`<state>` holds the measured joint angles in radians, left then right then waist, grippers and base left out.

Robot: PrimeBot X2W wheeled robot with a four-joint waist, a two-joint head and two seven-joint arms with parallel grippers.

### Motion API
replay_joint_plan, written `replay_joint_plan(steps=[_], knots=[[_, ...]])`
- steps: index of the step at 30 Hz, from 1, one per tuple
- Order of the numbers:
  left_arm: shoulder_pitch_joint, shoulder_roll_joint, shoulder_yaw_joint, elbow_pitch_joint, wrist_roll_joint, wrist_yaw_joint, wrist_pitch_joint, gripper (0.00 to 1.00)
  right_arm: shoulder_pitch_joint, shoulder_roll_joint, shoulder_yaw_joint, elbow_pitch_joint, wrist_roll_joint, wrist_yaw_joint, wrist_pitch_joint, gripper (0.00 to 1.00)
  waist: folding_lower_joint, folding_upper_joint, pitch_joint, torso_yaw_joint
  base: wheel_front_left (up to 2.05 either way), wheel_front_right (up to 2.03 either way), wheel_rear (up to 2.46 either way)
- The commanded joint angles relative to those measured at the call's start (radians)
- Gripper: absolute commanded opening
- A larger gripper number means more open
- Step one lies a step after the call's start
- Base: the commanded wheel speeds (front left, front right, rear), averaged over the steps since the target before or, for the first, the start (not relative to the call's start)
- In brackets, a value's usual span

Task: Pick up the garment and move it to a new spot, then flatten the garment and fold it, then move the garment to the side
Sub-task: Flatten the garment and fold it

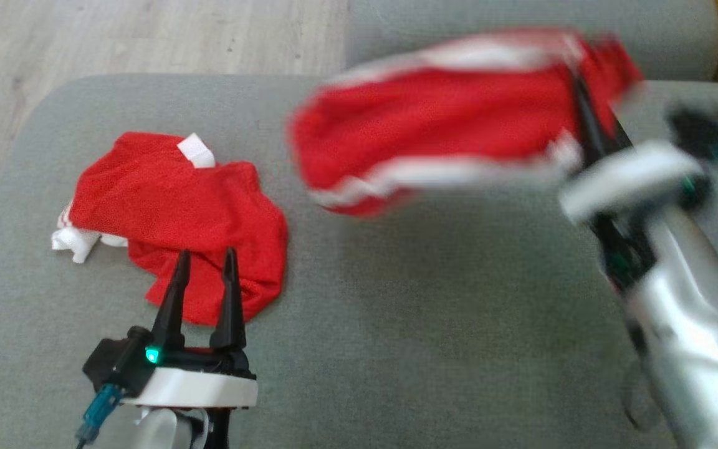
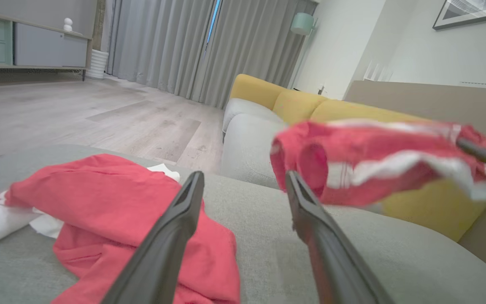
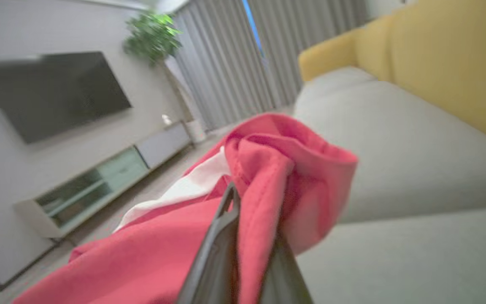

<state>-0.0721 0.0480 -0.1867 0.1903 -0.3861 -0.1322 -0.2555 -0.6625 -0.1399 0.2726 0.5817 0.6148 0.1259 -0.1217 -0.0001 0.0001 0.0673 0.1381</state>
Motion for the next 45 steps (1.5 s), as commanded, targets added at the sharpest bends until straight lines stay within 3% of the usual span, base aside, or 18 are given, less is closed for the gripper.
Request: replay_joint_plan(steps=[1,5,6,7,10,14,21,26,31,37,45], knots=[[-0.029,0.002,0.029,-0.034,0.003,0.002,-0.006,1.00,0.053,-0.029,-0.025,-0.002,0.000,0.005,0.011,0.00,0.0001,-0.0001,0.017,-0.015,0.00,0.00,0.00],[-0.040,0.002,0.016,-0.035,0.005,0.002,-0.006,1.00,0.165,-0.112,-0.148,0.114,-0.072,0.005,0.029,0.00,0.0001,-0.0001,0.046,-0.043,0.00,0.00,0.00],[-0.044,0.002,0.014,-0.034,0.006,0.002,-0.006,1.00,0.175,-0.122,-0.183,0.156,-0.101,0.005,0.036,0.60,0.0001,-0.0001,0.054,-0.050,0.00,0.00,0.00],[-0.049,0.002,0.013,-0.033,0.007,0.002,-0.006,1.00,0.174,-0.124,-0.215,0.190,-0.127,0.005,0.040,1.00,0.0001,-0.0001,0.062,-0.058,0.00,0.00,0.00],[-0.068,0.002,0.013,-0.034,0.010,0.002,-0.006,1.00,0.151,-0.112,-0.286,0.236,-0.213,0.005,0.011,1.00,0.0001,-0.0001,0.078,-0.077,0.00,0.00,0.00],[-0.085,0.002,0.012,-0.038,0.006,0.002,-0.006,1.00,0.121,-0.064,-0.322,0.193,-0.279,0.005,-0.045,1.00,0.0001,-0.0001,0.089,-0.101,0.00,0.00,0.00],[-0.110,0.002,0.008,-0.063,-0.007,0.002,-0.006,1.00,0.208,0.009,-0.335,-0.052,-0.474,0.005,-0.124,1.00,0.0001,-0.0001,0.082,-0.131,0.00,0.00,0.00],[-0.118,0.002,0.003,-0.076,-0.009,0.002,-0.006,1.00,0.305,0.060,-0.331,-0.194,-0.541,0.005,-0.133,1.00,0.0001,-0.0001,0.070,-0.146,0.00,0.00,0.00],[-0.118,0.002,-0.003,-0.081,-0.010,0.002,-0.006,1.00,0.409,0.082,-0.296,-0.286,-0.555,0.005,-0.138,1.00,0.0001,-0.0001,0.062,-0.157,0.00,0.00,0.00],[-0.121,0.002,-0.029,-0.065,-0.006,0.002,-0.006,1.00,0.545,0.089,-0.249,-0.327,-0.481,0.005,-0.140,1.00,0.0001,-0.0001,0.069,-0.166,0.00,0.00,0.00],[-0.149,0.002,-0.059,-0.034,0.024,0.002,-0.006,1.00,0.536,0.089,-0.234,-0.351,-0.471,0.005,-0.140,1.00,0.0001,-0.0001,0.099,-0.191,0.00,0.00,0.00]])
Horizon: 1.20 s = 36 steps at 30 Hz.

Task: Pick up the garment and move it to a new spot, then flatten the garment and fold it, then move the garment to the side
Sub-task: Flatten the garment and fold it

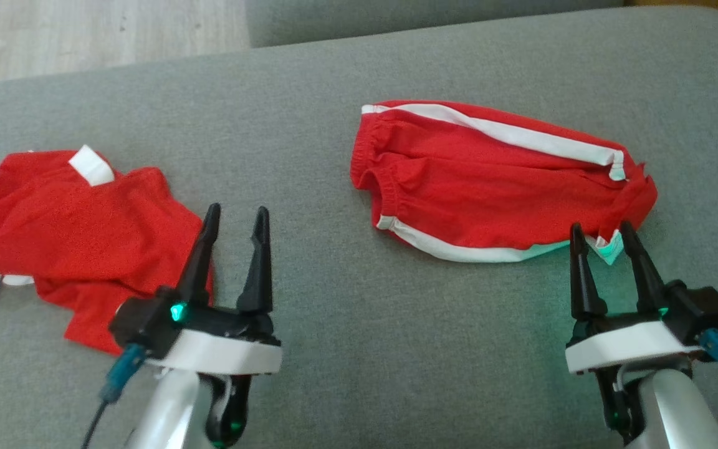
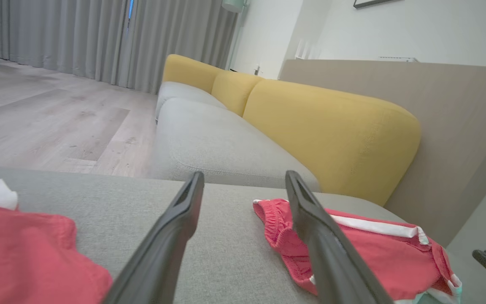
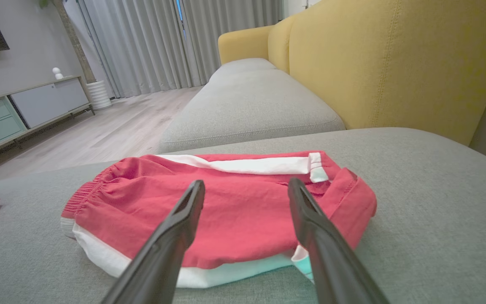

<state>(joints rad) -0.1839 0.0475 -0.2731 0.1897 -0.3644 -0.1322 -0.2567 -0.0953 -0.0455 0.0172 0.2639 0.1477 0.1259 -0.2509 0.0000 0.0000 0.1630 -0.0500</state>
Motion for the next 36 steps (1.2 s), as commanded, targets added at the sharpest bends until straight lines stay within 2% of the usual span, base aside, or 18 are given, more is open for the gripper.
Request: replay_joint_plan(steps=[1,4,8,14,21,28,29,30,31,32,36], knots=[[-0.045,0.004,0.013,-0.022,0.012,0.002,-0.005,1.00,-0.036,-0.005,0.020,-0.036,-0.008,0.005,-0.011,1.00,0.0000,0.0000,0.009,-0.008,0.00,0.00,0.00],[-0.082,0.021,-0.054,0.037,0.032,0.002,-0.005,1.00,-0.047,-0.005,0.012,-0.043,-0.013,0.005,-0.011,1.00,0.0000,0.0000,0.030,-0.021,0.00,0.00,0.00],[-0.169,0.045,-0.193,0.160,0.025,0.002,-0.005,1.00,-0.058,-0.005,0.004,-0.041,-0.016,0.005,-0.011,1.00,0.0000,0.0000,0.061,-0.036,0.00,0.00,0.00],[-0.327,0.063,-0.391,0.338,-0.051,0.002,0.017,1.00,-0.084,-0.005,0.014,-0.047,-0.017,0.005,-0.011,1.00,0.0000,0.0000,0.111,-0.067,0.00,0.00,0.00],[-0.454,0.067,-0.475,0.503,-0.112,0.002,0.012,1.00,-0.105,-0.005,0.019,-0.055,-0.012,0.005,-0.011,1.00,0.0000,0.0000,0.144,-0.100,0.00,0.00,0.00],[-0.510,0.067,-0.543,0.557,-0.179,0.002,-0.001,1.00,-0.106,-0.005,0.018,-0.054,-0.008,0.005,-0.011,1.00,0.0000,0.0000,0.149,-0.116,0.00,0.00,0.00],[-0.514,0.068,-0.550,0.558,-0.187,0.002,-0.002,0.79,-0.105,-0.005,0.017,-0.052,-0.008,0.005,-0.011,1.00,0.0000,0.0000,0.148,-0.116,0.00,0.00,0.00],[-0.518,0.068,-0.555,0.557,-0.196,0.002,-0.003,0.40,-0.105,-0.005,0.016,-0.051,-0.009,0.005,-0.011,1.00,0.0000,0.0000,0.147,-0.116,0.00,0.00,0.00],[-0.518,0.068,-0.555,0.557,-0.196,0.002,-0.003,0.40,-0.105,-0.005,0.016,-0.051,-0.009,0.005,-0.011,1.00,0.0000,0.0000,0.147,-0.116,0.00,0.00,0.00],[-0.521,0.070,-0.557,0.554,-0.203,0.002,-0.004,0.00,-0.104,-0.005,0.015,-0.049,-0.010,0.005,-0.011,1.00,0.0000,0.0000,0.145,-0.115,0.00,0.00,0.00],[-0.519,0.081,-0.529,0.506,-0.213,0.002,-0.005,0.00,-0.100,-0.005,0.008,-0.037,-0.021,0.005,-0.011,1.00,0.0000,0.0000,0.136,-0.104,0.00,0.00,0.00]])
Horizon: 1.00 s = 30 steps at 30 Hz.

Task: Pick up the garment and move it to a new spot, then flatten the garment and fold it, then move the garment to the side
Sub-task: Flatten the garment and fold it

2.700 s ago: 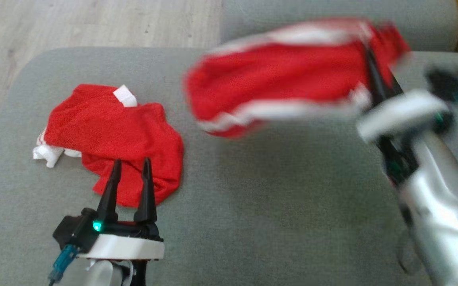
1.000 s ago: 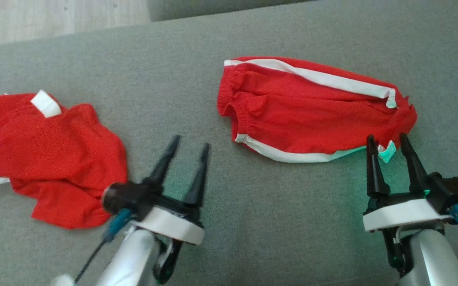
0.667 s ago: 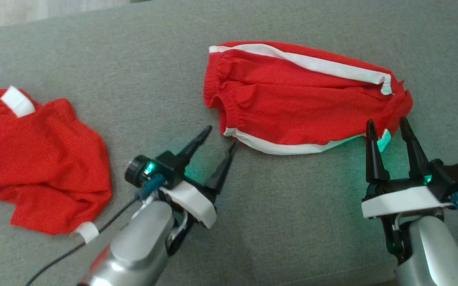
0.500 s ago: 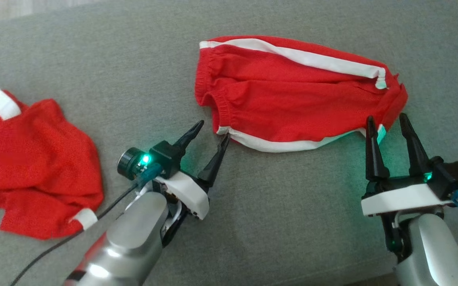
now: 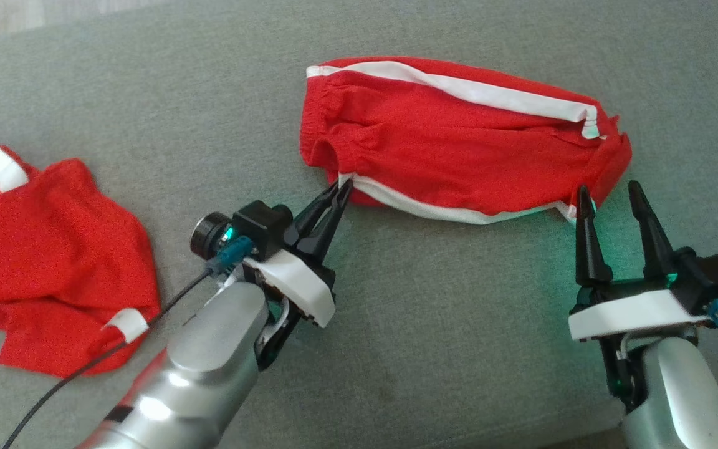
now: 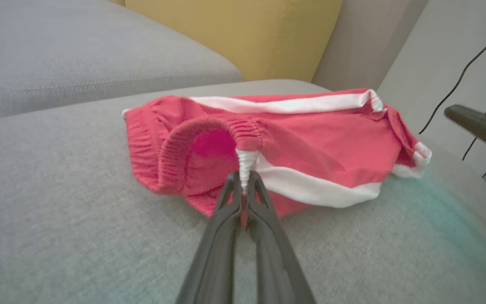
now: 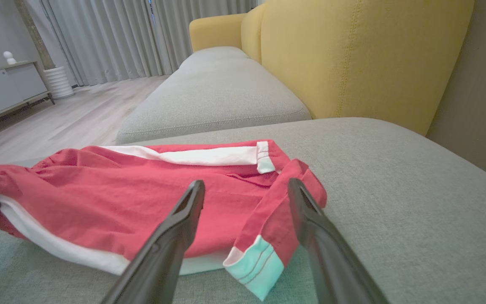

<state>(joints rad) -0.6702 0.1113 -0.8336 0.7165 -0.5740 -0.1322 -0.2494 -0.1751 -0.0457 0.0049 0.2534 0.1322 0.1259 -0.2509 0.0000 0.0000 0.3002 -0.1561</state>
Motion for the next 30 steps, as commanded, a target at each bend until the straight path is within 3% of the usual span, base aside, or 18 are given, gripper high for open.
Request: replay_joint_plan(steps=[1,12,19,30], knots=[[-0.028,0.021,0.041,-0.033,-0.001,0.002,-0.012,0.00,-0.020,-0.005,0.019,-0.023,-0.009,0.005,-0.011,1.00,0.0000,0.0000,-0.005,0.007,0.00,0.00,0.00],[0.081,0.041,0.244,-0.164,0.092,0.016,-0.012,0.00,-0.003,-0.005,0.066,0.043,-0.072,0.005,-0.011,1.00,0.0000,0.0000,-0.052,0.062,0.00,0.00,0.00],[0.127,0.022,0.286,-0.151,0.141,0.009,-0.012,0.00,0.030,-0.005,0.136,0.092,-0.092,0.005,-0.011,1.00,0.0000,0.0000,-0.072,0.078,0.00,0.00,0.00],[0.179,-0.002,0.343,-0.111,0.188,0.004,-0.012,0.00,0.128,-0.011,0.187,0.160,-0.078,0.005,0.020,1.00,0.0000,0.0000,-0.131,0.043,0.00,0.00,0.00]])
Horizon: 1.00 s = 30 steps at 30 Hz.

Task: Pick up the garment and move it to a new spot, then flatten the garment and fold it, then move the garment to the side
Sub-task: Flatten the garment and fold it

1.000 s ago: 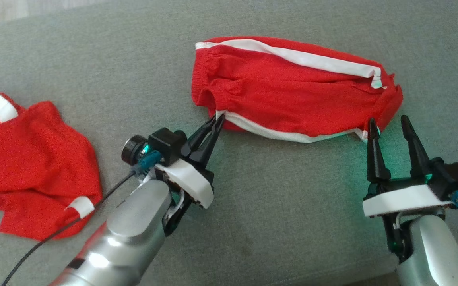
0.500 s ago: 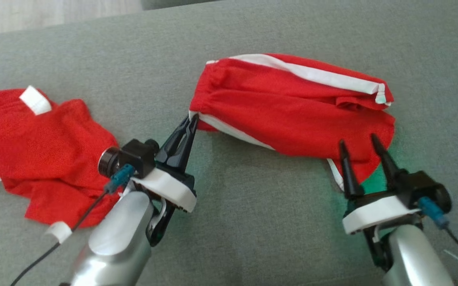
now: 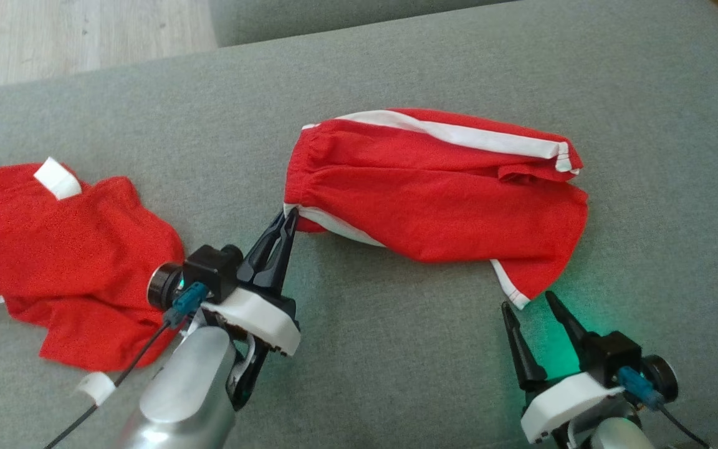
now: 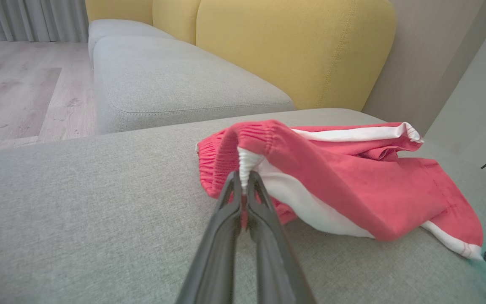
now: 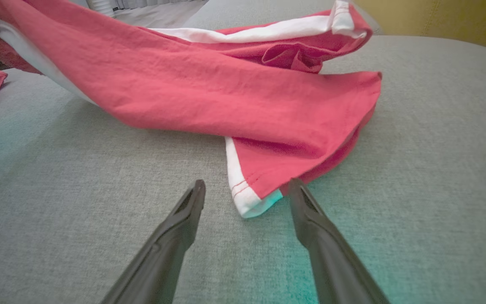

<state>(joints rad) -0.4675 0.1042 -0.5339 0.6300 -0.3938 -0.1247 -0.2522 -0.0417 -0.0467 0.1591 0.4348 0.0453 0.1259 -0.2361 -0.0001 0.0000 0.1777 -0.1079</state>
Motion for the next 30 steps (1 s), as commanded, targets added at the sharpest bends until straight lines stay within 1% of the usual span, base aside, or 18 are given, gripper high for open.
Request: replay_joint_plan(steps=[1,8,13,30], knots=[[-0.023,0.002,0.045,-0.022,0.010,-0.004,-0.009,0.00,-0.006,-0.013,0.040,-0.019,0.011,0.005,0.009,1.00,0.0001,0.0000,-0.010,-0.007,0.00,0.00,0.00],[-0.032,-0.007,0.051,-0.019,0.022,-0.005,-0.009,0.00,-0.026,-0.014,0.066,0.006,0.031,0.005,0.035,1.00,0.0001,0.0000,-0.002,-0.002,0.00,0.00,0.00],[-0.045,-0.008,0.041,-0.020,0.020,-0.006,-0.009,0.00,-0.040,-0.013,0.061,0.025,0.035,0.005,0.041,1.00,0.0001,0.0000,0.011,0.006,0.00,0.00,0.00],[-0.071,0.001,0.012,-0.017,-0.006,-0.006,-0.010,0.00,-0.081,-0.005,0.046,0.064,0.019,0.005,-0.002,1.00,0.0001,0.0000,0.025,0.025,0.00,0.00,0.00]])
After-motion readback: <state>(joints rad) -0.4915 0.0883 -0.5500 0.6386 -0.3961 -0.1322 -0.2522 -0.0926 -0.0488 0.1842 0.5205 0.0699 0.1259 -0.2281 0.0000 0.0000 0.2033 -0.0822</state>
